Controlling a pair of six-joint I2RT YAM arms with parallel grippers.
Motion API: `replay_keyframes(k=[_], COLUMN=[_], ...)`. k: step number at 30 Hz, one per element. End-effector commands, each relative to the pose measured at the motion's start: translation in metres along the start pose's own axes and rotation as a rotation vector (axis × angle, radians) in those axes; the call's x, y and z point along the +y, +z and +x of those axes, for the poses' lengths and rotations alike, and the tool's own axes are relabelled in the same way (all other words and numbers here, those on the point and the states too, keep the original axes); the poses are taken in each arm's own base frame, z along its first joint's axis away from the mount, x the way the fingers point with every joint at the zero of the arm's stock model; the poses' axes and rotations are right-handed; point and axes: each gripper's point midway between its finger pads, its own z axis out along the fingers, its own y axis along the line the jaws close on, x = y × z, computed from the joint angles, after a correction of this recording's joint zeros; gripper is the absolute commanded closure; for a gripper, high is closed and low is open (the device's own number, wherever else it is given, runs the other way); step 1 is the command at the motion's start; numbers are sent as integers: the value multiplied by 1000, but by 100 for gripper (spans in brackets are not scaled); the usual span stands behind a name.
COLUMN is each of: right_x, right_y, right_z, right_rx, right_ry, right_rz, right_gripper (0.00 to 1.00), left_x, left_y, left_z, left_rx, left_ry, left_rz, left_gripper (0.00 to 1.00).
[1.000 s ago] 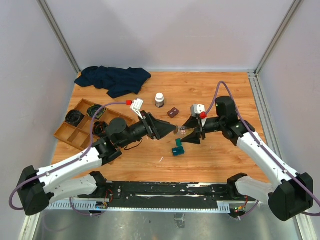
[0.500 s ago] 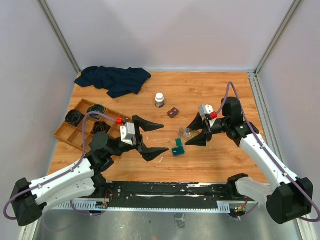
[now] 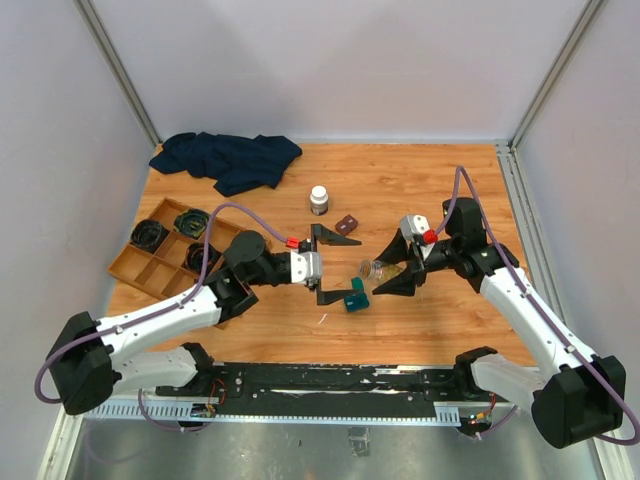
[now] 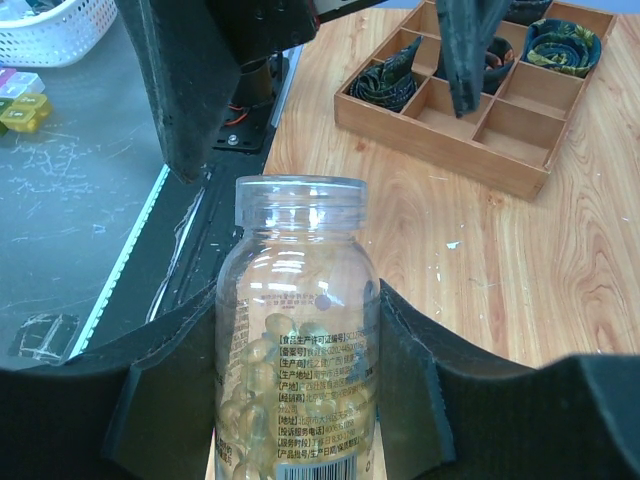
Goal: Sort the pills into containers
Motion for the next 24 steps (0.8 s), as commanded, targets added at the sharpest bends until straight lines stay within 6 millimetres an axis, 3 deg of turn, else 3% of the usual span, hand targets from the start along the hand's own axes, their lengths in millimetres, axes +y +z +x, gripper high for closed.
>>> replay_keyframes(k=[1, 10, 24], right_x=[3, 3, 1], right_y=[-4, -3, -4], right_z=[-2, -2, 0], right_rx=[-7, -10, 3], right_ry=[-31, -28, -21], right_rz=[-1, -7, 8], right_gripper=[100, 99, 100], left_x=[-1, -7, -13], left_y=[10, 15, 24], left_z=[1, 9, 10], left_rx=[5, 21, 19], left_ry=[33, -2, -84], left_rz=[59, 97, 149], left_gripper=[8, 29, 43])
